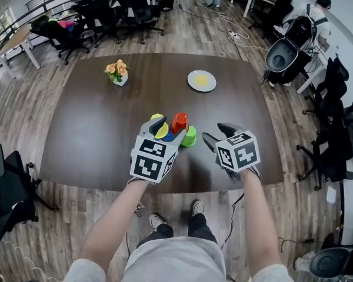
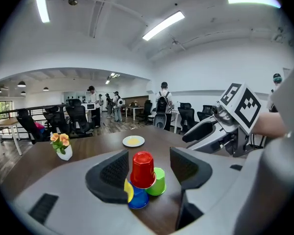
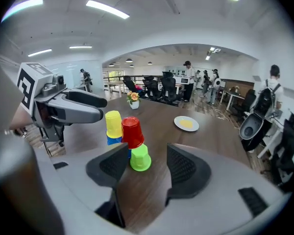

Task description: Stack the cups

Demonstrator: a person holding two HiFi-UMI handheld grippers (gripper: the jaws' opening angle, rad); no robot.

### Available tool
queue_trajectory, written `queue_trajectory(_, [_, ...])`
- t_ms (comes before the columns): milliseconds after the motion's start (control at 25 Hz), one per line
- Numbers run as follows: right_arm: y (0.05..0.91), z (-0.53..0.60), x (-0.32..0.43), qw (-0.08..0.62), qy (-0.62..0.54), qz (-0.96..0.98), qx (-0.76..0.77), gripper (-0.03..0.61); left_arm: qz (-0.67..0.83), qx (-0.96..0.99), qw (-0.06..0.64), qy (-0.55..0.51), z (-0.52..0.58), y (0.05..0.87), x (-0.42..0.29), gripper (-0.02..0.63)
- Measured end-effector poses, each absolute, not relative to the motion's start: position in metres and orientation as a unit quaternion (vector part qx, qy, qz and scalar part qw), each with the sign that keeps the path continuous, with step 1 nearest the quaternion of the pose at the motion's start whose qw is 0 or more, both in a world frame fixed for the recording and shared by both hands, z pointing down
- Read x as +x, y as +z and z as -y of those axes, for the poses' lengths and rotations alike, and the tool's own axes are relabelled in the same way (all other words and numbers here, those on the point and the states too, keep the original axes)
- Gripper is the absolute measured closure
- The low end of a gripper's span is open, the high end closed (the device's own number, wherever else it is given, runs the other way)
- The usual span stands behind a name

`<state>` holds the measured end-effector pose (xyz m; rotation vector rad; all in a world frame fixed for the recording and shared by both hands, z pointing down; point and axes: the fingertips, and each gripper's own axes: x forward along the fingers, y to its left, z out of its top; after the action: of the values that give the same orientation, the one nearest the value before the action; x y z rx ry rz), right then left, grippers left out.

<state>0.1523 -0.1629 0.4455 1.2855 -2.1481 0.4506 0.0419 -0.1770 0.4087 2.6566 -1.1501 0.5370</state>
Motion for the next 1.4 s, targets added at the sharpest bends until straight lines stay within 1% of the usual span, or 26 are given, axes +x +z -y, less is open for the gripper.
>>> queue_trajectory(240, [0.457, 0.14, 0.21, 0.273, 0.192, 0.786, 0.52, 0.35, 0.356, 0.91, 0.1, 0.188, 0.163, 0.416, 0.1, 0.35])
queue_trajectory(480, [0.479, 0.135, 0.255, 0.284, 0.182, 0.779, 0.529, 0.35, 0.349, 0.908, 0.111, 0.202, 0.158, 0.434, 0.148, 0.35])
queue_trajectory(640, [0.499, 0.138, 0.277, 0.283, 0.194, 0.781, 0.521, 0.35, 0.355, 0.901, 0.12, 0.216, 0.157, 0.45, 0.168, 0.35])
queue_trajectory(840, [0.526, 0.143, 0.292, 0.288, 0.202, 0.787, 0.507, 0.345, 0.375, 0.889, 0.13, 0.23, 0.159, 0.463, 0.178, 0.351])
queue_trajectory(960, [0.544, 0.143, 0.294, 0.289, 0.206, 0.791, 0.498, 0.33, 0.389, 0.88, 0.137, 0.235, 0.161, 0.471, 0.177, 0.35])
queue_trajectory(1120, [0.562, 0.146, 0.299, 0.29, 0.212, 0.794, 0.49, 0.331, 0.407, 0.869, 0.145, 0.242, 0.162, 0.48, 0.174, 0.35])
queue_trajectory(1400, [0.56, 0.154, 0.295, 0.299, 0.192, 0.809, 0.468, 0.345, 0.431, 0.854, 0.148, 0.25, 0.161, 0.48, 0.16, 0.351])
